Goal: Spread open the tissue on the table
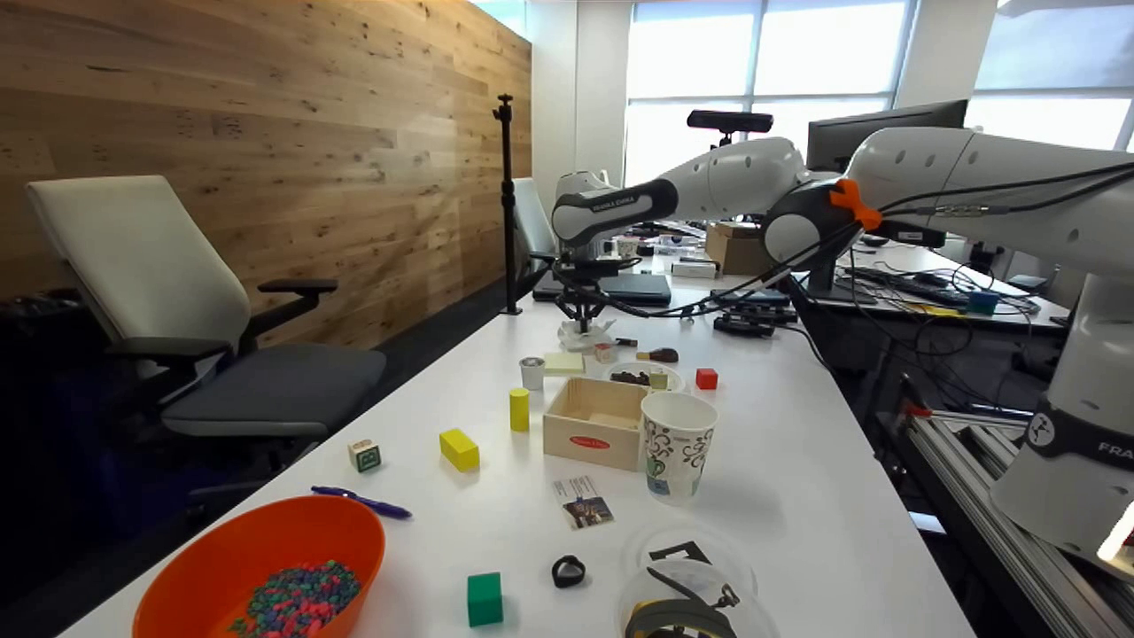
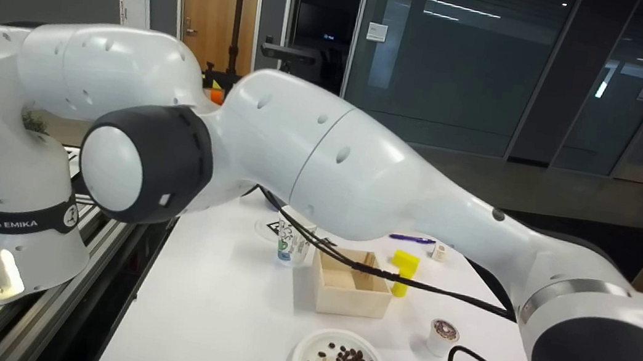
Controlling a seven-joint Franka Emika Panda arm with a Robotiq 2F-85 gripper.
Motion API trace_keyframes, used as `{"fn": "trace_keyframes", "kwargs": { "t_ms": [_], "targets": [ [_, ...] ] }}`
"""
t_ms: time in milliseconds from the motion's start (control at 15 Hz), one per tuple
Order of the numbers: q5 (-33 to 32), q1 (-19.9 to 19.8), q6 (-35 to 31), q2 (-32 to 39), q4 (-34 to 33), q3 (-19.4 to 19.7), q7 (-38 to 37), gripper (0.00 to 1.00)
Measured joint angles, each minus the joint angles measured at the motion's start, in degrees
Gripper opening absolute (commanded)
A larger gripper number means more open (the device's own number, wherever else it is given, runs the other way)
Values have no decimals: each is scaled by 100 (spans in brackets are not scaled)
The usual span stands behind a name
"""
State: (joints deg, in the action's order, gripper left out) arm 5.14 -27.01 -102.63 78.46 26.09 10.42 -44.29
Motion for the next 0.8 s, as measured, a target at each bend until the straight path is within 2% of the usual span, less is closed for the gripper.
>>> {"fn": "trace_keyframes", "kwargs": {
  "t_ms": [200,267,333,800],
  "targets": [
    [0,0,-14,1,0,-4,43,0],
    [0,0,-15,1,0,-5,65,26],
    [0,0,-18,1,1,-7,87,27],
    [0,1,-32,5,1,-7,234,73]
  ]
}}
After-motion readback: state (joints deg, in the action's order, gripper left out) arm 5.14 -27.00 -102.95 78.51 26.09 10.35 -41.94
